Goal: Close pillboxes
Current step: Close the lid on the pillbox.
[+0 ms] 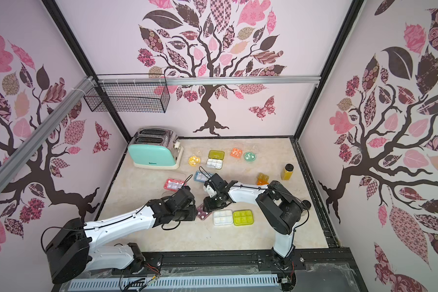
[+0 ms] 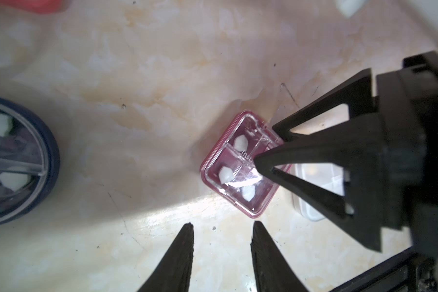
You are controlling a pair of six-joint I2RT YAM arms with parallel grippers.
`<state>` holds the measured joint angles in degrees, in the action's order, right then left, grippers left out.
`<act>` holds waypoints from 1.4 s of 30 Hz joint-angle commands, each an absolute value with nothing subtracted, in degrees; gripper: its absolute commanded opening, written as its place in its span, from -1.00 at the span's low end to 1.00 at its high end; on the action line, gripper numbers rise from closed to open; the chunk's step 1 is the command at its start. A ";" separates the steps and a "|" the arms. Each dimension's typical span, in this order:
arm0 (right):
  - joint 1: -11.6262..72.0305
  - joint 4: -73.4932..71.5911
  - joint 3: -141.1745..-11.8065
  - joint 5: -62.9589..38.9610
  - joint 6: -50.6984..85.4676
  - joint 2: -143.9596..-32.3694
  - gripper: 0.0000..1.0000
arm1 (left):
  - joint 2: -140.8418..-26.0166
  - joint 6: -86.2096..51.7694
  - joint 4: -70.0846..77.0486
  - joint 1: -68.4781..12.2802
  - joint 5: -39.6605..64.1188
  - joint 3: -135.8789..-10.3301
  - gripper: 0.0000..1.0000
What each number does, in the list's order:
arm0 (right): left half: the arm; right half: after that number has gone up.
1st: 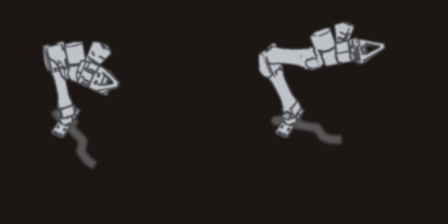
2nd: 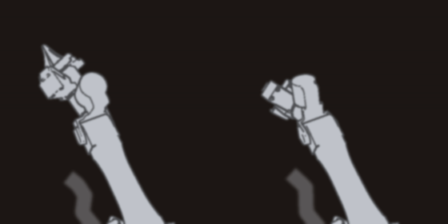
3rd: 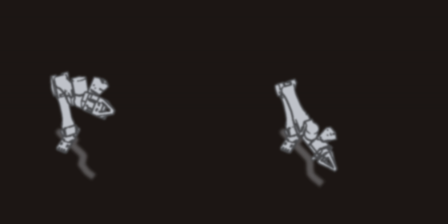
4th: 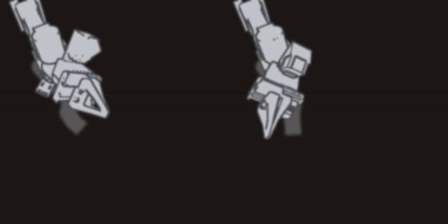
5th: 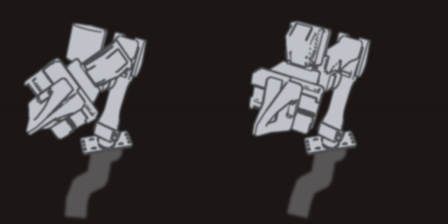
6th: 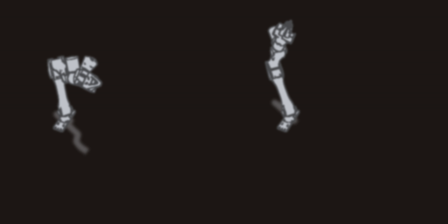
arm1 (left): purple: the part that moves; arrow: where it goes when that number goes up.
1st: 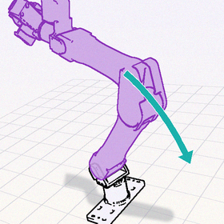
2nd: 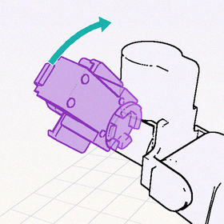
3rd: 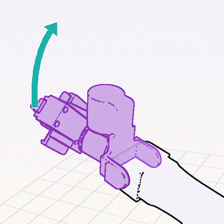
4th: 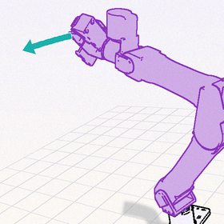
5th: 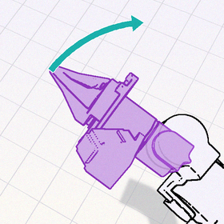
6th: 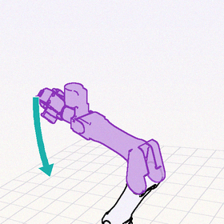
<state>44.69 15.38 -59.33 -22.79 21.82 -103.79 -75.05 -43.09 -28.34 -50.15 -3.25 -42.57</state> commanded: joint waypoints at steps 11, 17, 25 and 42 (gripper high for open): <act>45.09 18.81 -59.94 -22.68 20.30 -103.54 -0.04 | -87.04 -38.48 -29.95 -48.71 -3.15 -50.05 0.21; 45.09 18.76 -59.58 -22.82 20.35 -103.61 -0.05 | -86.90 -37.81 -30.08 -48.09 -3.74 -48.77 -0.04; 45.11 19.84 -60.11 -22.33 19.69 -103.79 -0.08 | -86.30 -38.15 -28.89 -47.98 -2.28 -46.29 -0.18; 45.09 19.87 -60.19 -23.64 19.35 -104.67 -0.12 | -88.68 -40.98 -24.58 -48.04 -0.99 -41.32 -0.30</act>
